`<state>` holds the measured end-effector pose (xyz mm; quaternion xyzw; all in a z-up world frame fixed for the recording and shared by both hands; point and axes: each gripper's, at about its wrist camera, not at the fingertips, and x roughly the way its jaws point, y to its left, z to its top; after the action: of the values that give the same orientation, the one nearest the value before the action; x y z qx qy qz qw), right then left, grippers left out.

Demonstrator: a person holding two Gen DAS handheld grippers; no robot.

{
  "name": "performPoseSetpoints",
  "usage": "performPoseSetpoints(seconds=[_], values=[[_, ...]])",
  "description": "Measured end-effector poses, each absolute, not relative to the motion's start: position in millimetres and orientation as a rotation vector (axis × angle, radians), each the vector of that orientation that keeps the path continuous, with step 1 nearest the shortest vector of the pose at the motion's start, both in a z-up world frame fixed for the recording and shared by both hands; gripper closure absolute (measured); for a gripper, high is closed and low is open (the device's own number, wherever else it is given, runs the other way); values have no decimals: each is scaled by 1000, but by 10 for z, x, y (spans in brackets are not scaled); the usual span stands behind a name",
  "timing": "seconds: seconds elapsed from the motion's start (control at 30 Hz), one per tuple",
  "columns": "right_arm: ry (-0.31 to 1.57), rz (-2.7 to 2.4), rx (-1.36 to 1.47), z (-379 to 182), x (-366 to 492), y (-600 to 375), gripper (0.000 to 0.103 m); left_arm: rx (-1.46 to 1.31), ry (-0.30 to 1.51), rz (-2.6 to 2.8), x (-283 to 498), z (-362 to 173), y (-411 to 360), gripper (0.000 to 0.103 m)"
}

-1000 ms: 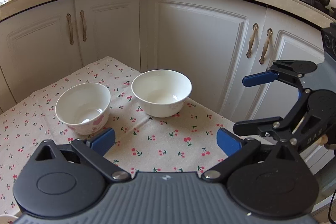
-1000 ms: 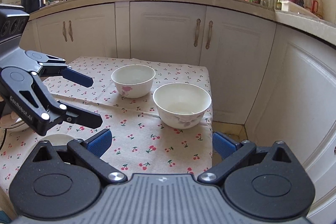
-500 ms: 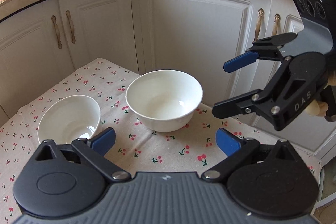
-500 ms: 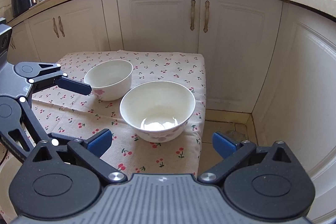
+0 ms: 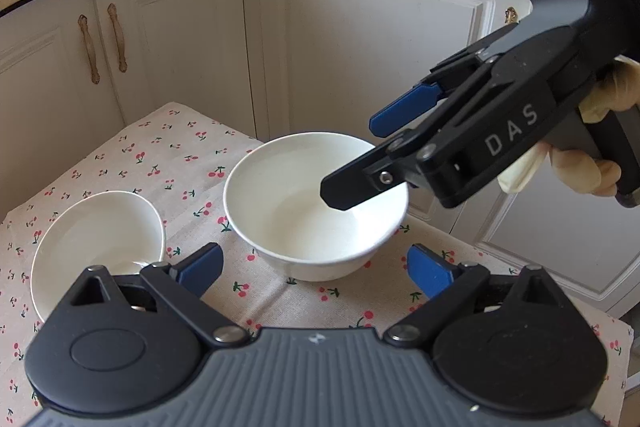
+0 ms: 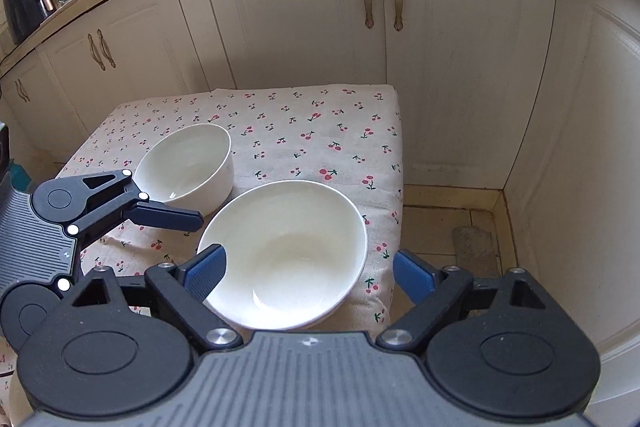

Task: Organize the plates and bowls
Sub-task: 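Move the right gripper to the rim of the plain white bowl, then close the right gripper on the white bowl rim and lift it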

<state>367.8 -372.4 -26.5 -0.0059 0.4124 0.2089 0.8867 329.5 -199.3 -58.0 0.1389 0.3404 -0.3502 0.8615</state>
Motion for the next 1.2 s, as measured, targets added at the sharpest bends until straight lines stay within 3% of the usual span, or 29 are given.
performPoseSetpoints(seconds=[0.07,0.13,0.43,1.2], values=[[887,422,-10,-281,3761,-3691,16,291,724,-732,3326,-600,-1987,17],[898,433,-4,-288,3809,-3674,18,292,734,-731,3355,-621,-1988,20],[943,442,4,-314,3982,-3633,31,276,737,-743,3413,-677,-1994,20],[1008,446,62,-425,4130,-3659,37,252,723,-772,3389,-678,-2003,21]])
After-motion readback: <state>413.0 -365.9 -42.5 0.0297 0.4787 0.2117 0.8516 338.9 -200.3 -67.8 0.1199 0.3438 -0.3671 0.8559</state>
